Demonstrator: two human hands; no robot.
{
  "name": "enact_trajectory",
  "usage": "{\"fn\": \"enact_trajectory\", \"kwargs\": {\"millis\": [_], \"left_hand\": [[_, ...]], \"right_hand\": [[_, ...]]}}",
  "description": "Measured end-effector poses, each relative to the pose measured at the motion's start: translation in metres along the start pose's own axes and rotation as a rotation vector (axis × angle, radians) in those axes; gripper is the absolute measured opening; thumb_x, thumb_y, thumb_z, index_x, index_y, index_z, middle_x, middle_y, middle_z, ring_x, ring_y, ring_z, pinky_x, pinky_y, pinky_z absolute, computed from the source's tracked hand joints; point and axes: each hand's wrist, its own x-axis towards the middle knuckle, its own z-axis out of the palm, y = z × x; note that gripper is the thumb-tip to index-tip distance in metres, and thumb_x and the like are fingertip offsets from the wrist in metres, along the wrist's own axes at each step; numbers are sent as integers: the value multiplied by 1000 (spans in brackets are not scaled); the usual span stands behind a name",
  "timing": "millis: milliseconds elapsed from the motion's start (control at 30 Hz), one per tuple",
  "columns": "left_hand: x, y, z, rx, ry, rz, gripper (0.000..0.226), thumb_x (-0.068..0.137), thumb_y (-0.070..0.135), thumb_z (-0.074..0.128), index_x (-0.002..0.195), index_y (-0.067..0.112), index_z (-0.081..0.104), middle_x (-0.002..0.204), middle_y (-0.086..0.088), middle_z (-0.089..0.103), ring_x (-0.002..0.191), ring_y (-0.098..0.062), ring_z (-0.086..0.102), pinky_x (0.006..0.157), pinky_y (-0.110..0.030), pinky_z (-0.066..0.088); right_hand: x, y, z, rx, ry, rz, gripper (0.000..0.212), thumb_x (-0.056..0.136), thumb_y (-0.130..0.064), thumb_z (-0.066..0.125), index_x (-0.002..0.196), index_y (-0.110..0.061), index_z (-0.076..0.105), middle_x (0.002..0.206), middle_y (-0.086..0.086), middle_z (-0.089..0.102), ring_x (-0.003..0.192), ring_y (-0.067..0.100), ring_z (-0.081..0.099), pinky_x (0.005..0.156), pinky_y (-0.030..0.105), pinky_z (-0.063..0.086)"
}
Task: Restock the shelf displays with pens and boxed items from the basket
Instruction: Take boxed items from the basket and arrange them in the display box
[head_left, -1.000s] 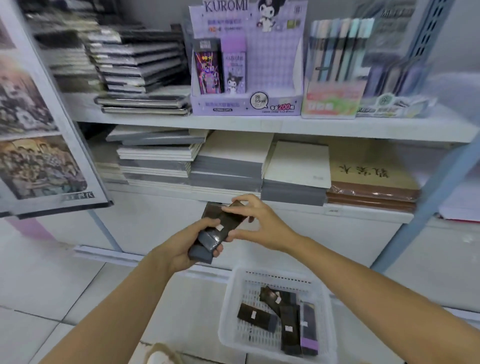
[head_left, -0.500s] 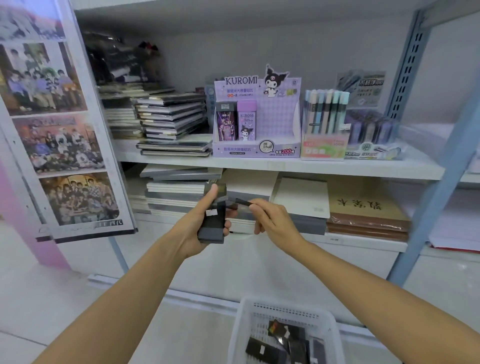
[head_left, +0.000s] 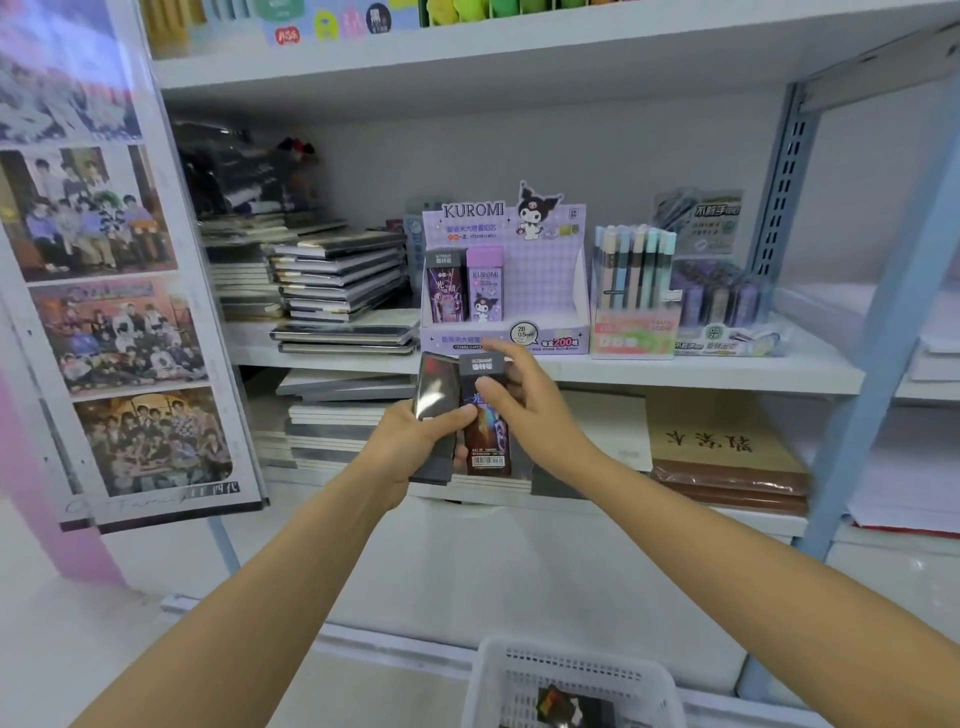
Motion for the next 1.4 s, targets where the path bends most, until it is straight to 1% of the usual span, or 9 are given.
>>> {"fn": "enact_trajectory", "kwargs": {"millis": [100,233,400,500,567,700,767,933,1400], "left_hand": [[8,17,4,24,-22,11,22,84,26,74,100,12,68,82,-7,75,62,-16,66,62,-31,57],[23,44,1,-151,-60,-8,14,90,12,55,99,8,65,80,-8,67,56,-19,59,53,-28,51],[48,61,4,-155,-79,103,17,95,5,53,110,2,61,90,-9,69,62,-18,65,56,-28,54],[63,65,7,-143,-66,126,27,94,7,58,118,-6,60,88,-11,70,66,-17,66,54,-25,54],[73,66,8,-158,-55,143,29,94,8,59,120,-5,60,88,-12,70,67,-19,66,53,-24,52],[89,64,13,-79,-48,134,28,93,11,62,119,1,60,85,-15,73,73,-22,70,55,-26,55],[94,59,14,-7,-48,138,25,93,10,61,116,1,60,83,-13,73,70,-20,71,55,-26,55],[103,51,7,66,-62,206,15,94,6,58,108,5,63,104,-12,73,69,-17,70,55,-26,54],[105,49,3,71,-74,196,18,94,7,58,111,4,62,104,-8,74,70,-18,69,58,-29,53]], "right_hand": [[24,-19,-13,-39,45,-24,30,97,-17,56,127,-22,55,125,-4,61,111,11,61,95,32,52],[64,-45,-43,-38,160,-45,21,95,-10,58,115,-17,59,110,-6,63,93,6,63,78,15,54],[120,-61,-83,-152,339,-55,20,92,-1,58,107,-14,57,111,7,65,97,18,64,82,25,54],[143,-52,-91,-287,341,-2,21,93,-1,56,104,-18,53,110,7,63,76,5,59,55,5,43],[154,-42,-91,-351,322,44,21,95,-2,54,103,-21,52,110,4,63,71,1,57,47,5,39],[166,-26,-84,-416,283,97,20,95,-2,53,107,-19,53,117,6,61,86,16,61,61,15,46],[169,-21,-82,-419,258,107,21,94,1,53,109,-13,53,118,9,61,92,19,59,60,13,43],[174,-21,-88,-434,145,127,20,93,3,54,101,-16,53,109,13,64,92,20,59,64,16,43],[184,-17,-90,-627,114,86,18,95,1,53,106,-13,52,110,10,61,96,22,57,77,31,46]]}}
